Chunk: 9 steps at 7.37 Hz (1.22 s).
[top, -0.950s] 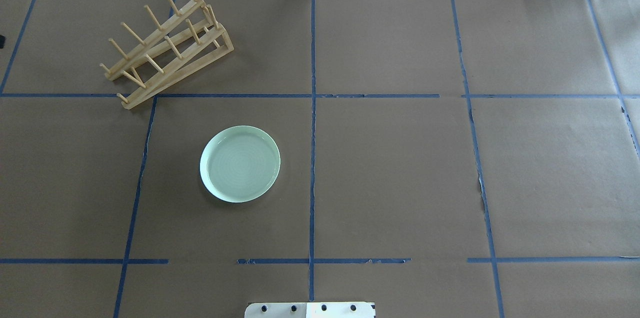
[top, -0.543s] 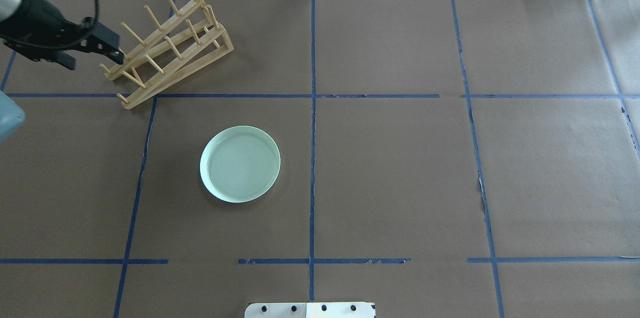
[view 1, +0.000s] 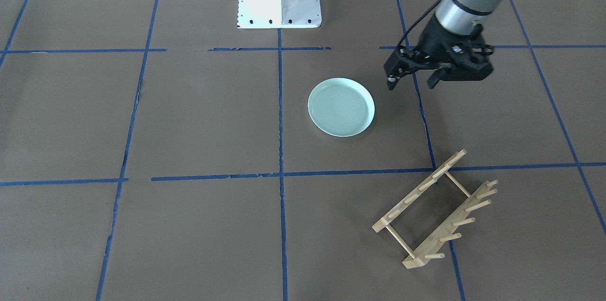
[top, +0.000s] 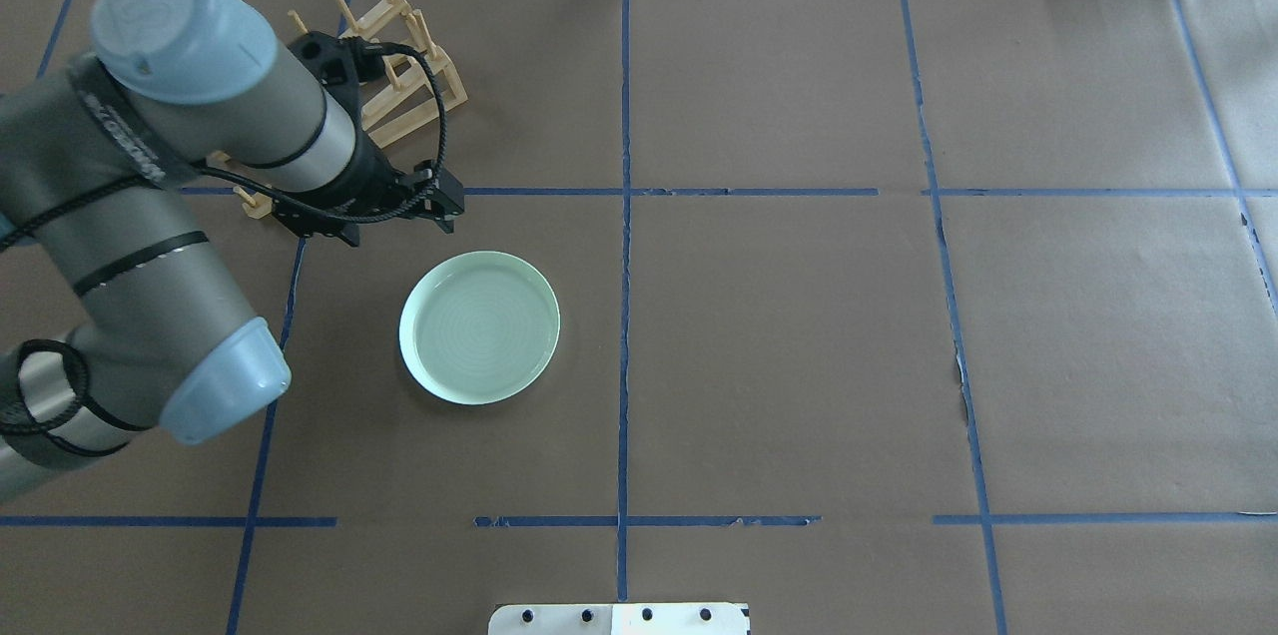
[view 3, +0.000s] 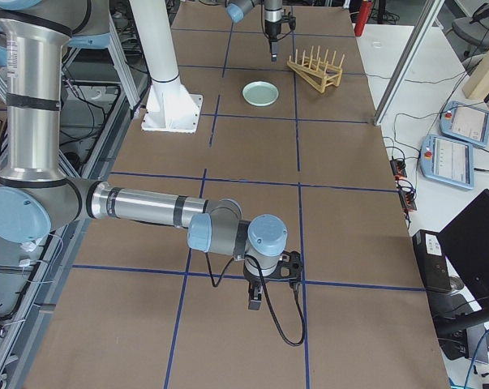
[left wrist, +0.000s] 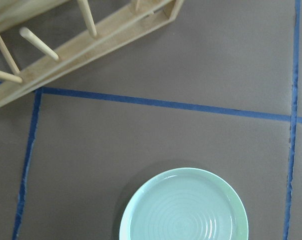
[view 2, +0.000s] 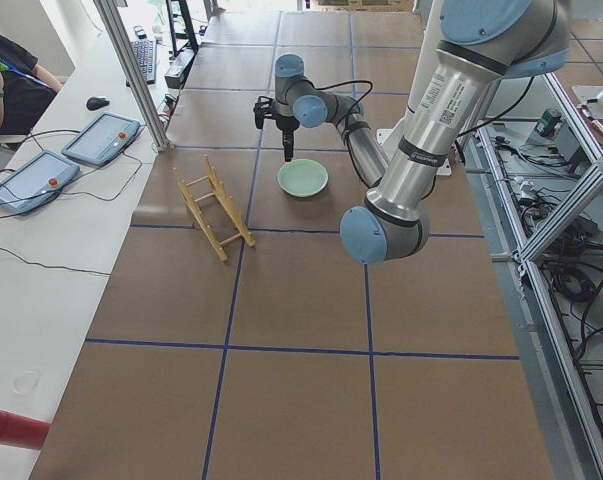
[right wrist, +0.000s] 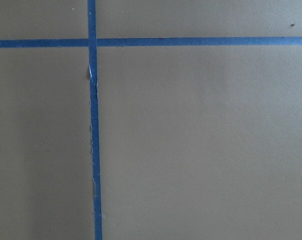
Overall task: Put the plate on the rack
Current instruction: 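Move the left gripper over the pale green plate and lower it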
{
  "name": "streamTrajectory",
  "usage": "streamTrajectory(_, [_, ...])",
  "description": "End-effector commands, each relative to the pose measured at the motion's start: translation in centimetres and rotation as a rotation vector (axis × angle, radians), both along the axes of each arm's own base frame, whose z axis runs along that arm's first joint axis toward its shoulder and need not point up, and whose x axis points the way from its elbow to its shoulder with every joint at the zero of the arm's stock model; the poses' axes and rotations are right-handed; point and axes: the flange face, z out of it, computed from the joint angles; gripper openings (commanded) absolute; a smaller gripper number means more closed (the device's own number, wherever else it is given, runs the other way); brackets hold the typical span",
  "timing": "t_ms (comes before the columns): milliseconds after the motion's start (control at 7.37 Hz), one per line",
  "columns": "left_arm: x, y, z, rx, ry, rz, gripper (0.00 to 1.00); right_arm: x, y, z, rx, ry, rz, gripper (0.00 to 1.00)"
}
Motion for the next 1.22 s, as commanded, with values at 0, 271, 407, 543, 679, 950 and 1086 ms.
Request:
streamTrajectory(0, [7.4, 2.2, -1.2, -0.036, -0.036, -0.007, 1.0, 0.0, 0.0, 0.0, 0.0, 0.0, 0.0, 1.0])
streamTrajectory(271, [12.0, 1.7, -1.5, -0.07, -0.069, -0.003, 1.0, 0.0, 0.0, 0.0, 0.0, 0.0, 0.0, 1.0])
streamTrajectory(407, [13.8, 2.4, -0.8, -0.071, -0.071, -0.008, 1.0, 0.0, 0.0, 0.1, -0.001, 0.0, 0.0, 1.0])
streamTrajectory(543, [15.7, 3.7, -0.3, -0.054, -0.077, 0.004, 1.0, 0.0, 0.0, 0.1, -0.001, 0.0, 0.0, 1.0])
streamTrajectory(679, [16.8, 3.6, -0.2, -0.068, -0.088, -0.001, 1.0, 0.0, 0.0, 0.0, 0.0, 0.0, 0.0, 1.0])
streamTrajectory(950, [17.5, 3.2, 0.3, -0.069, -0.083, -0.006, 0.97, 0.0, 0.0, 0.0, 0.0, 0.0, 0.0, 1.0])
streamTrajectory(1086, [17.9, 3.0, 0.6, -0.057, -0.062, -0.007, 0.94, 0.0, 0.0, 0.0, 0.001, 0.0, -0.001, 1.0])
